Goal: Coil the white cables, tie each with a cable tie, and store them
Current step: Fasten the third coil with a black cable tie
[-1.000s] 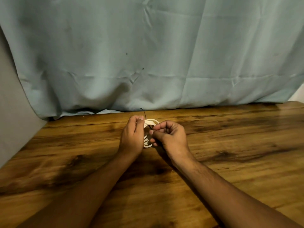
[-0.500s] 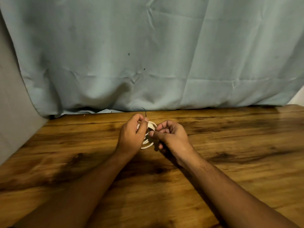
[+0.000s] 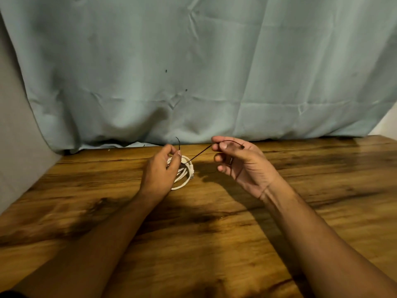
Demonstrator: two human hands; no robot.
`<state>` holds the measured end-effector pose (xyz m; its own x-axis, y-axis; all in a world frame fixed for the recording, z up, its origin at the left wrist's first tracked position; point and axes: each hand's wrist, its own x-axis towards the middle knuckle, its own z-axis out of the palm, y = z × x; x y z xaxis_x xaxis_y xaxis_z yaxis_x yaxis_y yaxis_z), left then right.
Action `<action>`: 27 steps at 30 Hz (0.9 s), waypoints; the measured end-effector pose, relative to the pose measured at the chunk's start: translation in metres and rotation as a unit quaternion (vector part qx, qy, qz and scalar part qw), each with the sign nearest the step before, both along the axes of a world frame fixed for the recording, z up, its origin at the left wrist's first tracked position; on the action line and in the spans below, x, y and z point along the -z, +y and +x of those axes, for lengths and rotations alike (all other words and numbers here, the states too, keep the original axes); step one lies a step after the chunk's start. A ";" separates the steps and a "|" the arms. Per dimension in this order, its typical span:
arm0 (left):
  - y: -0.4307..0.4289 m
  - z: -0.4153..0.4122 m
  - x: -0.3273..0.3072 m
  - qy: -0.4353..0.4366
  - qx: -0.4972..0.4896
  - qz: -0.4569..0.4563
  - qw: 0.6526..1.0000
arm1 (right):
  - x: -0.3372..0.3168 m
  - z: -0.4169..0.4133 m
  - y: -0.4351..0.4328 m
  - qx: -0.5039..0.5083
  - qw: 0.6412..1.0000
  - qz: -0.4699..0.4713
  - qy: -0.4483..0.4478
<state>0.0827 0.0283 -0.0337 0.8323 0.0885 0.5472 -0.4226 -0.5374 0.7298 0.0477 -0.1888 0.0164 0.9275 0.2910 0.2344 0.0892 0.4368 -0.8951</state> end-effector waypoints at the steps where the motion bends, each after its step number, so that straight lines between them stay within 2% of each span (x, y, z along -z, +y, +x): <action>1: -0.001 -0.001 0.000 0.002 0.000 0.007 1.000 | 0.001 0.000 0.001 0.022 1.000 -0.002 -0.007; 4: -0.001 -0.002 -0.001 0.000 0.004 0.016 1.000 | 0.002 0.002 0.003 0.071 0.997 0.009 -0.023; 9: 0.002 0.002 0.000 0.006 0.025 -0.022 0.999 | 0.001 0.000 0.003 0.054 0.996 0.061 -0.031; 18: -0.003 0.003 0.002 -0.008 0.046 -0.032 0.998 | 0.004 0.002 0.007 0.184 0.980 -0.020 -0.076; 27: -0.005 0.001 0.003 -0.011 0.037 -0.008 0.999 | -0.001 -0.003 0.010 0.210 0.970 -0.069 -0.103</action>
<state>0.0837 0.0235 -0.0365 0.8245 0.0362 0.5646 -0.4771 -0.4919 0.7283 0.0447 -0.1785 0.0177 0.9085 -0.0601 0.4135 0.4168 0.2007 -0.8866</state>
